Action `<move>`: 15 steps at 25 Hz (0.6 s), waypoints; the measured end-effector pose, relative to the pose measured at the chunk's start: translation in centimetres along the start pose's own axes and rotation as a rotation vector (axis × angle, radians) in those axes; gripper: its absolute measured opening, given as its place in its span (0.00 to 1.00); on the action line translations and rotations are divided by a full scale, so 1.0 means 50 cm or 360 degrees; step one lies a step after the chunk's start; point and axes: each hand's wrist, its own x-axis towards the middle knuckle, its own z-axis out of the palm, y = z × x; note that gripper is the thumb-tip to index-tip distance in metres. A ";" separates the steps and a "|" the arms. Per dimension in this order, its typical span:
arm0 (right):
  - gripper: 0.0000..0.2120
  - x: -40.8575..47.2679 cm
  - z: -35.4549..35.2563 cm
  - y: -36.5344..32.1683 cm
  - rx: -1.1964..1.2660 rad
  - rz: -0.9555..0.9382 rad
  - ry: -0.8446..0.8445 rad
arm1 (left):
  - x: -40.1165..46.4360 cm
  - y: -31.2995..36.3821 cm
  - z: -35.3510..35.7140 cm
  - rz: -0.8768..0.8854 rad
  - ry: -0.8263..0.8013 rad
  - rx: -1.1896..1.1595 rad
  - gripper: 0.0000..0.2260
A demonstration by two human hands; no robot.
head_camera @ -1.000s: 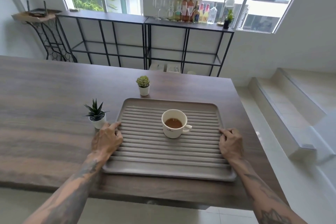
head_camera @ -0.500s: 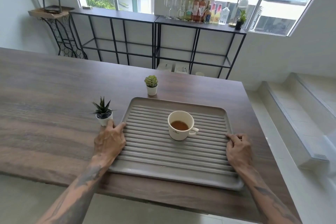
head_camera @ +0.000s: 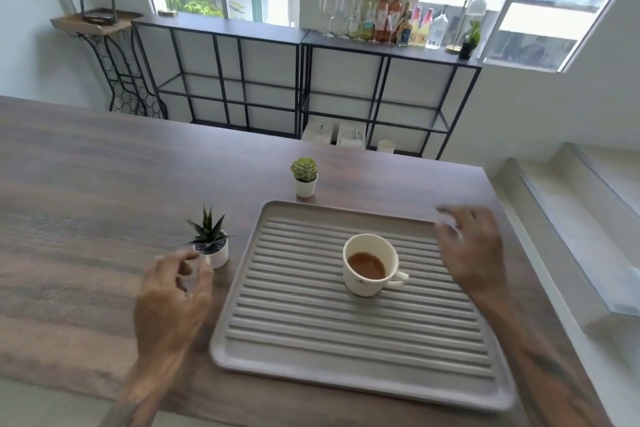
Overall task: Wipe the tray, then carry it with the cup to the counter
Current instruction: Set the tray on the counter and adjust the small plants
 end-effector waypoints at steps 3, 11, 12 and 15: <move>0.18 0.165 0.105 -0.143 0.0266 0.0022 -0.0530 | 0.058 -0.029 0.007 -0.0231 -0.0187 -0.0274 0.22; 0.53 0.258 0.401 -0.216 0.0328 0.0502 -0.1306 | 0.050 -0.042 0.062 -0.0321 -0.0110 -0.0611 0.32; 0.53 0.263 0.428 -0.207 0.0365 0.0498 -0.1287 | 0.053 -0.045 0.066 -0.0303 -0.0099 -0.0629 0.33; 0.48 0.267 0.462 -0.200 0.0540 0.0524 -0.1181 | 0.062 -0.048 0.075 -0.0242 -0.0143 -0.0579 0.38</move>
